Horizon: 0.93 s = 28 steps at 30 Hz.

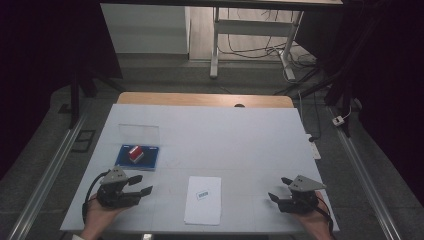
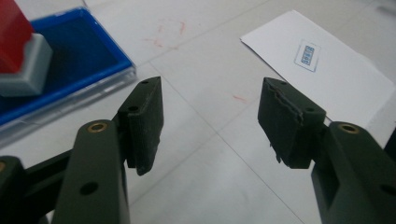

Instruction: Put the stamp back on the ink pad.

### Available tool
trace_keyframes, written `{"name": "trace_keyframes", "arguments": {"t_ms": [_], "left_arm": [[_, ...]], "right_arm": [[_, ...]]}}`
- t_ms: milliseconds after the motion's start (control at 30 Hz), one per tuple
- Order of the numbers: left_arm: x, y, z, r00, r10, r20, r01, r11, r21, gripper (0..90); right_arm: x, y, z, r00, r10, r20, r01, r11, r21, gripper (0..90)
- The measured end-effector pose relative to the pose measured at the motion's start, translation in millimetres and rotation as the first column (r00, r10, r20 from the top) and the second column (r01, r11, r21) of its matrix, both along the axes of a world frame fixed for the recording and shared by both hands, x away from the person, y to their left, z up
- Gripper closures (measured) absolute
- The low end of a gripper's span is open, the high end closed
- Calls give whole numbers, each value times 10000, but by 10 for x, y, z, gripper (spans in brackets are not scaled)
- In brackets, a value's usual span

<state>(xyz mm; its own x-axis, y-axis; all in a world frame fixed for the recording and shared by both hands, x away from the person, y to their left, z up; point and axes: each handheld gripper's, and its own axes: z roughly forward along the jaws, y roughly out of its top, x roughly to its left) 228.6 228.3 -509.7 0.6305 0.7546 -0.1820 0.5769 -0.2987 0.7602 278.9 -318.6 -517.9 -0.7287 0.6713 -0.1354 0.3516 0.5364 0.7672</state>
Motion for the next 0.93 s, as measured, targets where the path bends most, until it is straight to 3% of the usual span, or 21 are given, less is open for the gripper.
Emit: {"name": "trace_keyframes", "arguments": {"t_ms": [267, 933], "left_arm": [[-25, -67, -80, 9999, -134, -26, 135, 9994, 318, 405], [-16, -72, -70, 9999, -140, 41, 138, 9993, 348, 404]], "right_arm": [[-1, -32, 3, 9999, -53, 111, 52, 10000, 66, 256], [-14, -17, 14, 9998, 66, 171, -67, 10000, 22, 255]]}}
